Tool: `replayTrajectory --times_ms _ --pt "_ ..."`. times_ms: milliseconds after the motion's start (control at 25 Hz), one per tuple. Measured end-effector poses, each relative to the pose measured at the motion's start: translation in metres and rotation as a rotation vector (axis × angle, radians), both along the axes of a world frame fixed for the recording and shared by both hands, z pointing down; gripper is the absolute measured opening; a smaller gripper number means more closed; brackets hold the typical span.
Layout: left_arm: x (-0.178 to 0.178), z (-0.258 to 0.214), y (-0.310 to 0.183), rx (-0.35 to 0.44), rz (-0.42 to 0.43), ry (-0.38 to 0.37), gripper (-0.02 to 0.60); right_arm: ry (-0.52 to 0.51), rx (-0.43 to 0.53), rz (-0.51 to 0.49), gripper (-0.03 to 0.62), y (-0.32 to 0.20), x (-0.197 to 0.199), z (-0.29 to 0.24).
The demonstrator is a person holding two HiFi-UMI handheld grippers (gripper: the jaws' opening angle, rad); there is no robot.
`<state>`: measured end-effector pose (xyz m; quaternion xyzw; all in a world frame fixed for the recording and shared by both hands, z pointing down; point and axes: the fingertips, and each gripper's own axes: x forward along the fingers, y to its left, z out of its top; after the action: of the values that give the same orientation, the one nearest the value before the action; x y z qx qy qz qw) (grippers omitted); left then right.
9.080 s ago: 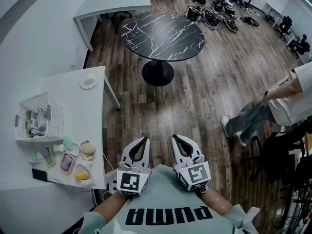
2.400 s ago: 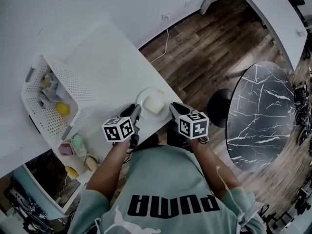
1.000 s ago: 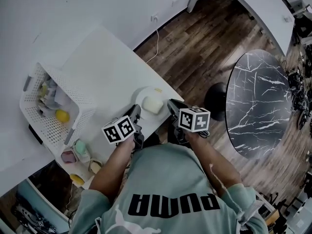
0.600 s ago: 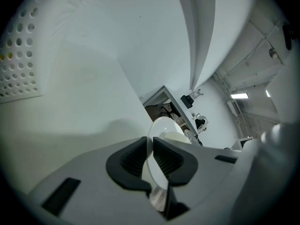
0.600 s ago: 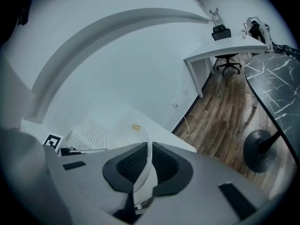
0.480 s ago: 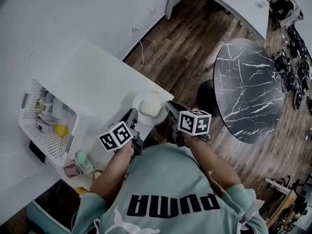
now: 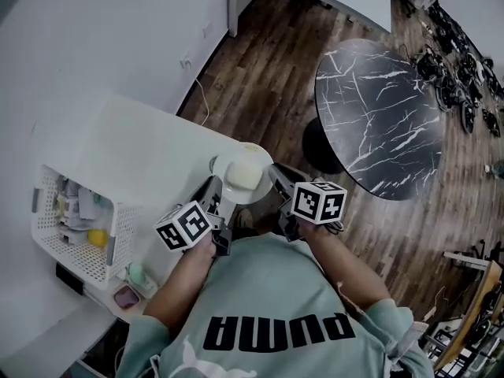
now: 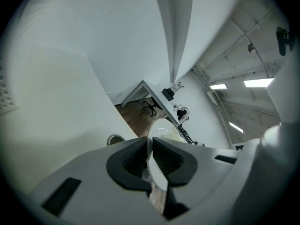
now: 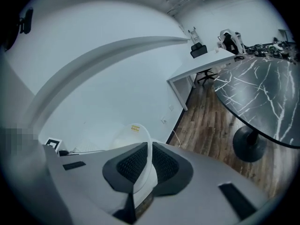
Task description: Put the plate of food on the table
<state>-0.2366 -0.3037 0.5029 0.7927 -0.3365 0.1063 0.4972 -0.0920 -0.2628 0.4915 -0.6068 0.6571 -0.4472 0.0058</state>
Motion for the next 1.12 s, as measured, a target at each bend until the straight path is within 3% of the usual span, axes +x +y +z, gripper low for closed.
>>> replayTrajectory --times_ms 560,1120 --pt "0.094 -0.014 0.038 0.028 0.204 -0.001 0.041 -0.027 0.048 0.226 0.032 0.067 0.082 -0.009" --pt "0.203 -0.024 0.102 0.052 0.304 -0.022 0.041 -0.059 0.094 0.355 0.032 0.143 0.186 -0.018"
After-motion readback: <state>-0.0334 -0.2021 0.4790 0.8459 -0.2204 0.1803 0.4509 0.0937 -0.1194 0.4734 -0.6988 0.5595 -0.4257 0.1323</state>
